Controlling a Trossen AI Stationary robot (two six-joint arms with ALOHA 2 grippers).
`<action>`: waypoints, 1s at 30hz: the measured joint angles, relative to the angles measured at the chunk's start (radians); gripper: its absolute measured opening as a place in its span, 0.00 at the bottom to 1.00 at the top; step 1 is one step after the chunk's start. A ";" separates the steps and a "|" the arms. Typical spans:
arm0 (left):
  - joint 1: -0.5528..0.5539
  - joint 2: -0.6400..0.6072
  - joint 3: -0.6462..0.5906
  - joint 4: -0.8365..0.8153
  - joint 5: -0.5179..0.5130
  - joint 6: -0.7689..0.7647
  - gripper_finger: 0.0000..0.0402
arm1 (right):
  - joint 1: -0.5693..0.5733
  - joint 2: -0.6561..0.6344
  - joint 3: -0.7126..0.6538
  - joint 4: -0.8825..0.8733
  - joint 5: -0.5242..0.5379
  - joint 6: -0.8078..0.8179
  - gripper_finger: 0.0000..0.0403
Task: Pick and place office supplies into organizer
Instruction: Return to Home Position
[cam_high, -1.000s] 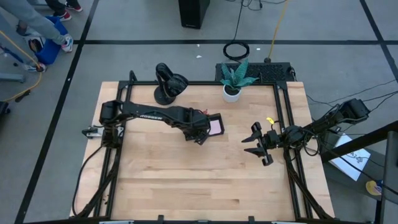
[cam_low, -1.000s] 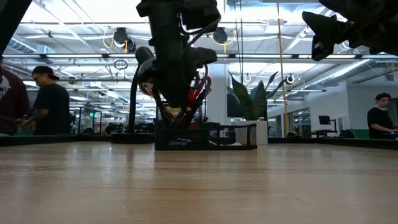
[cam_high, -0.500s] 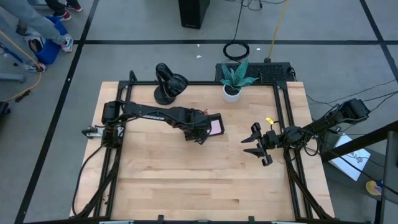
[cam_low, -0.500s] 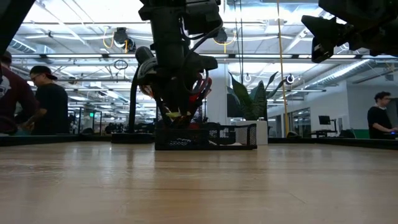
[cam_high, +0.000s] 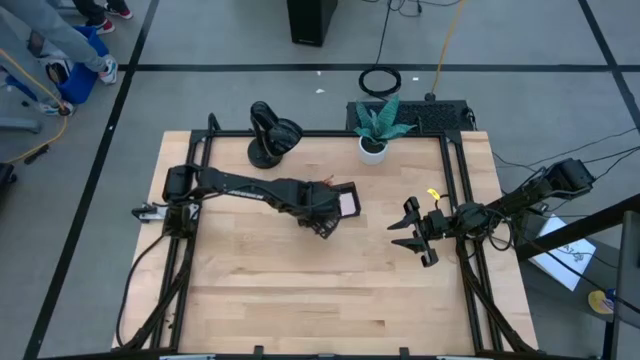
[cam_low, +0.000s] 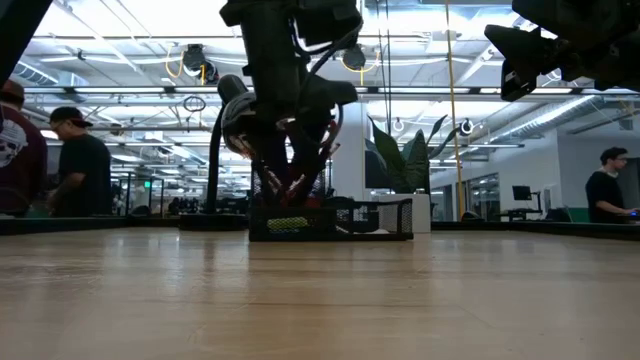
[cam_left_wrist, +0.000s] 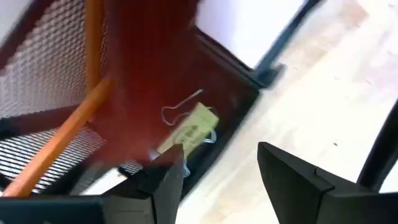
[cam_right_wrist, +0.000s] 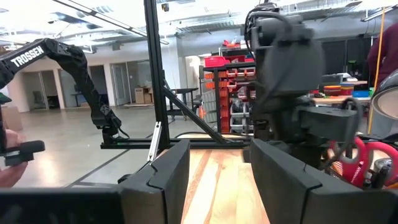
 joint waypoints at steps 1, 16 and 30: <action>-0.011 0.000 0.000 0.005 -0.009 0.003 0.52 | 0.000 0.000 0.000 0.000 0.000 0.000 0.40; -0.381 -0.069 0.000 0.171 -0.483 0.247 0.53 | 0.000 0.000 0.000 -0.001 0.000 0.000 0.40; -0.578 -0.106 -0.122 0.515 -0.635 0.382 0.53 | 0.000 0.000 0.000 -0.022 0.000 0.000 0.40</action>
